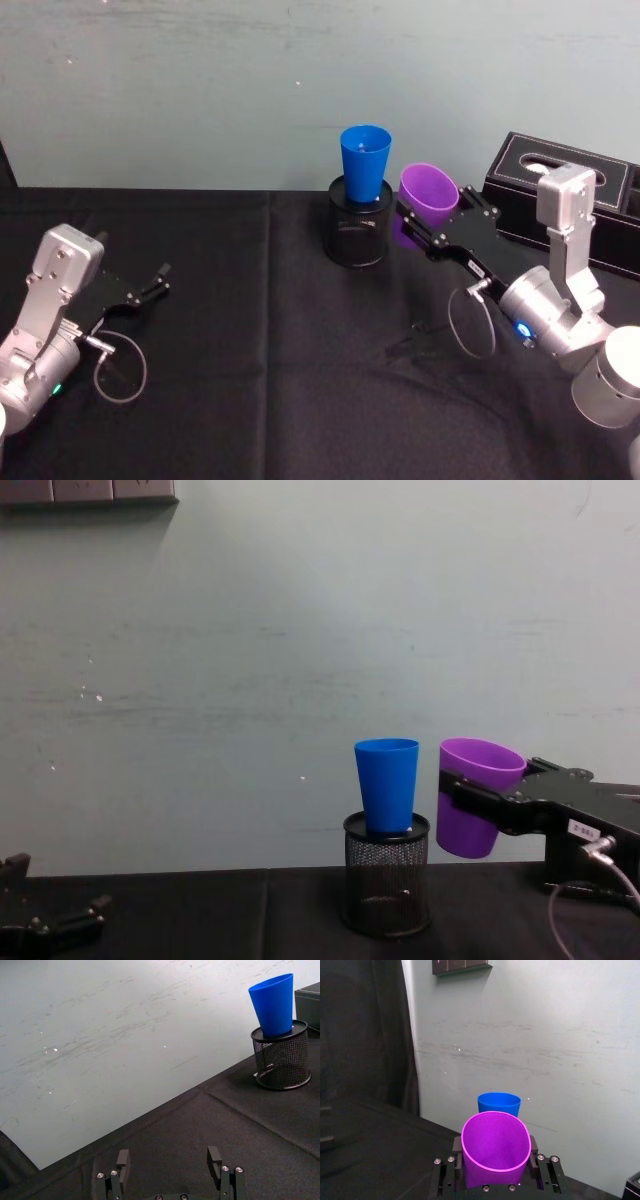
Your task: Pick up one cup with a gripper and tap it against the other cup.
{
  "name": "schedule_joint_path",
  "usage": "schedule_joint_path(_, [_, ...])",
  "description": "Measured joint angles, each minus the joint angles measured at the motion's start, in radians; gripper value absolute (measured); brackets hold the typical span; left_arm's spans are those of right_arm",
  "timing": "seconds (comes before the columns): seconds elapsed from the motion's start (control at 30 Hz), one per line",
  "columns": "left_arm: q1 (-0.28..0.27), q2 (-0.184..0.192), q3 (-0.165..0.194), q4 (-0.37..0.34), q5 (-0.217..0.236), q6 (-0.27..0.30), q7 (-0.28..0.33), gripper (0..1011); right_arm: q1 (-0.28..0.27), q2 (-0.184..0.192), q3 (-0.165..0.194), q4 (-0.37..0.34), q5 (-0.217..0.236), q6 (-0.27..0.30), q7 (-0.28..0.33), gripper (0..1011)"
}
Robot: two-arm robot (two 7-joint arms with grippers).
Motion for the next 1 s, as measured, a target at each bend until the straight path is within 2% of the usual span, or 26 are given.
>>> schedule_joint_path(0.47, [0.0,0.0,0.0,0.0,0.0,0.0,0.0,1011,0.068,-0.016,-0.008,0.092,0.027,-0.016,0.035,729])
schedule_joint_path(1.0, [0.0,0.0,0.0,0.0,0.0,0.0,0.0,1012,0.15,-0.029,-0.04,0.178,-0.004,-0.03,0.05,729])
